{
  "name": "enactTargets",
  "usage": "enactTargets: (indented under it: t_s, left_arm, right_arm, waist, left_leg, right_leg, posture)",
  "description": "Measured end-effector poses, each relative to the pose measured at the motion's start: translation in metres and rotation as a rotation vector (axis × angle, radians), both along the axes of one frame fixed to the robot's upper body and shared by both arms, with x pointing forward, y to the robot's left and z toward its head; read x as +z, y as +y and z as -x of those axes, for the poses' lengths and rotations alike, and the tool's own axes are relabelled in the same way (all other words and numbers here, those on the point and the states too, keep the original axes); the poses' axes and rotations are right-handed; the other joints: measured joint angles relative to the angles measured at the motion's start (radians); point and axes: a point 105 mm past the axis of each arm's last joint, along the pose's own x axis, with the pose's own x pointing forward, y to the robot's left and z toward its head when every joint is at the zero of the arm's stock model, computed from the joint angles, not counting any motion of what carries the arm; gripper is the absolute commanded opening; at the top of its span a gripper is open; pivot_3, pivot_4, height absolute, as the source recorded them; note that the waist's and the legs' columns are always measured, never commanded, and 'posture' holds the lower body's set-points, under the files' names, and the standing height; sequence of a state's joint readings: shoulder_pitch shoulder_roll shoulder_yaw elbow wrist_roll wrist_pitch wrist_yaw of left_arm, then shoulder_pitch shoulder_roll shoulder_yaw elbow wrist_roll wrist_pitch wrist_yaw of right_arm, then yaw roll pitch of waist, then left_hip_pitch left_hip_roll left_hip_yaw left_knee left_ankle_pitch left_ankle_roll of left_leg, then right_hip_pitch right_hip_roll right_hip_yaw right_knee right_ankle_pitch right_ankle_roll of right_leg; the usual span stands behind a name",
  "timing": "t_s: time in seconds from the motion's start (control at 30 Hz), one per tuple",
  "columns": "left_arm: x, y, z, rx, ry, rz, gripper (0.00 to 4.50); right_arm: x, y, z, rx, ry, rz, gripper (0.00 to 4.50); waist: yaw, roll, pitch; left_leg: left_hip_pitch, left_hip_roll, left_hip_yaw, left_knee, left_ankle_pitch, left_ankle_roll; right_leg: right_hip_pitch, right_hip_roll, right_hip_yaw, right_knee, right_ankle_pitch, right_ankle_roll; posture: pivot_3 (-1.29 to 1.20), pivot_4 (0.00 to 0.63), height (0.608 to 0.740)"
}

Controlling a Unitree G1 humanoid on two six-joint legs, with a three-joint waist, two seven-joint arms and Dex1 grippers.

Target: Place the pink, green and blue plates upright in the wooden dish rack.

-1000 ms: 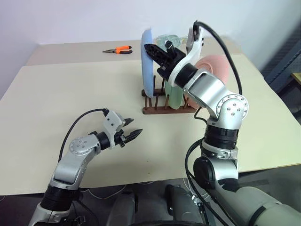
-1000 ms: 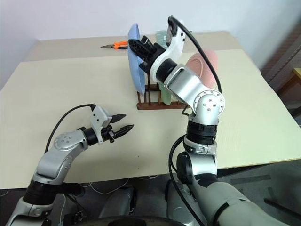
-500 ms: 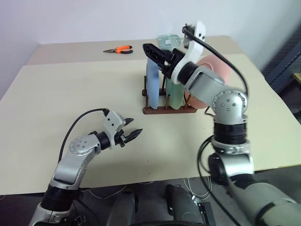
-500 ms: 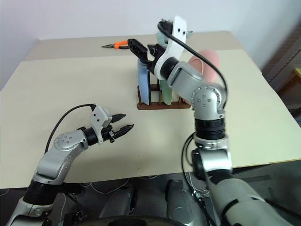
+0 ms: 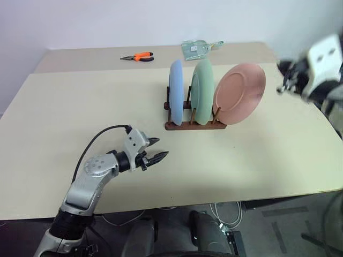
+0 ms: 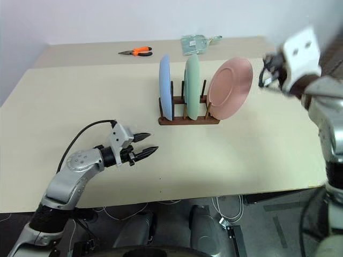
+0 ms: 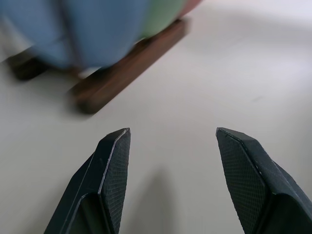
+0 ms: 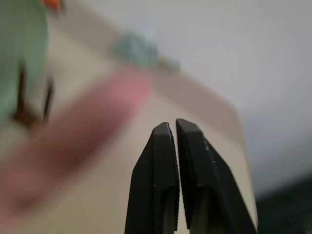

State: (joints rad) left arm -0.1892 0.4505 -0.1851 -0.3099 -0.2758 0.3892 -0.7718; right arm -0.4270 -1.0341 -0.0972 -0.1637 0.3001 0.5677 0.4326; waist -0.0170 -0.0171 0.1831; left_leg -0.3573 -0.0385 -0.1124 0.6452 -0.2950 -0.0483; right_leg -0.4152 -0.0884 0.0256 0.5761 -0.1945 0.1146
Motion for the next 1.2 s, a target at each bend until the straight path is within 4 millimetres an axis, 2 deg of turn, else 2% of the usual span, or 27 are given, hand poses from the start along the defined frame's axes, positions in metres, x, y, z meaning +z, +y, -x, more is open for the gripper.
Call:
enactTargets:
  t_s: [0.1,0.2,0.33,0.43,0.53,0.67,0.77,0.87,0.97,1.03,1.13,1.2]
  left_arm:
    - [0.010,-0.013,0.004,-0.048,-0.027,0.024,2.87]
    - [0.010,-0.015,0.005,-0.052,-0.019,0.023,2.87]
    - [0.008,-0.013,0.006,-0.043,-0.013,0.014,2.87]
    - [0.005,-0.010,0.006,-0.034,0.001,0.000,2.87]
    - [0.005,-0.010,0.006,-0.028,0.000,-0.001,2.87]
    - [0.004,-0.004,0.003,0.015,-0.001,-0.014,2.87]
    - [0.002,0.021,-0.011,0.138,-0.013,-0.042,2.87]
    - [-0.006,0.059,-0.020,0.277,-0.010,-0.074,2.87]
    - [-0.010,0.101,-0.022,0.405,-0.020,-0.131,2.87]
    - [-0.008,0.123,-0.023,0.471,-0.036,-0.145,2.87]
    - [-0.007,0.140,-0.020,0.519,-0.043,-0.159,2.87]
    - [-0.009,0.141,-0.018,0.525,-0.037,-0.159,2.87]
  right_arm:
    - [-0.011,0.004,0.001,0.022,0.034,0.011,0.05]
    - [-0.012,0.026,0.002,0.111,0.023,-0.018,0.05]
    - [0.001,0.056,0.005,0.229,-0.017,-0.051,0.05]
    - [0.007,0.065,0.008,0.269,-0.030,-0.040,0.05]
    - [0.004,0.057,0.005,0.228,-0.023,-0.027,0.05]
    - [-0.007,0.014,-0.005,0.058,-0.005,-0.037,0.05]
    - [-0.017,-0.014,-0.003,-0.010,0.004,-0.109,0.05]
    - [-0.034,-0.025,0.005,0.005,0.015,-0.185,0.05]
    - [-0.056,-0.023,0.014,0.054,0.068,-0.189,0.05]
    - [-0.061,-0.015,0.014,0.097,0.068,-0.223,0.05]
    - [-0.068,-0.005,0.014,0.138,0.069,-0.276,0.05]
    - [-0.073,0.000,0.012,0.151,0.081,-0.290,0.05]
  waist:
    - [-0.003,0.001,0.000]
    - [-0.001,0.001,0.000]
    - [0.007,0.000,0.001]
    - [0.011,-0.001,0.001]
    - [0.010,-0.001,0.001]
    - [0.009,-0.001,0.001]
    - [0.007,-0.001,0.001]
    - [0.001,0.000,0.001]
    - [0.002,0.000,0.001]
    - [0.002,0.000,0.001]
    - [0.005,0.000,0.001]
    - [0.008,0.000,0.001]
  left_leg:
    - [0.001,0.001,0.000,0.000,0.000,0.000]
    - [0.001,0.001,0.000,0.001,0.000,0.000]
    - [0.000,0.000,-0.001,0.001,0.000,0.000]
    - [0.000,0.000,-0.002,0.001,0.000,0.000]
    - [0.000,0.000,-0.002,0.002,0.000,0.000]
    - [0.000,0.000,-0.002,0.001,0.000,0.000]
    - [0.001,0.000,-0.002,0.001,0.000,0.000]
    - [0.002,0.001,-0.002,0.000,0.000,0.000]
    - [0.002,0.001,-0.002,0.000,0.000,0.000]
    - [0.002,0.001,-0.002,0.001,0.000,0.000]
    - [0.002,0.001,-0.002,0.001,0.000,0.000]
    - [0.001,0.000,-0.002,0.002,0.000,0.000]
  right_leg:
    - [0.000,0.001,0.000,0.001,0.000,0.000]
    - [0.000,0.001,0.000,0.001,0.000,0.000]
    - [0.001,0.001,0.000,0.000,0.000,0.000]
    - [0.001,0.001,-0.001,0.000,0.000,0.000]
    - [0.001,0.000,-0.001,0.000,0.000,0.000]
    - [0.001,0.000,-0.001,0.000,0.000,0.000]
    - [0.001,0.001,-0.001,0.000,0.000,0.000]
    - [0.002,0.001,-0.001,0.001,0.000,0.000]
    - [0.001,0.001,-0.001,0.001,0.000,0.000]
    - [0.002,0.001,-0.001,0.001,0.000,0.000]
    - [0.002,0.001,-0.001,0.001,0.000,0.000]
    - [0.002,0.000,-0.001,0.001,0.000,0.000]
  posture:
    - [0.00,0.150,0.740]
    - [0.00,0.150,0.740]
    - [0.00,0.150,0.740]
    - [0.00,0.150,0.740]
    - [0.00,0.150,0.740]
    - [0.00,0.150,0.740]
    - [0.00,0.150,0.740]
    - [0.00,0.150,0.740]
    - [0.00,0.150,0.740]
    - [0.00,0.150,0.740]
    - [0.00,0.150,0.740]
    - [0.00,0.150,0.740]
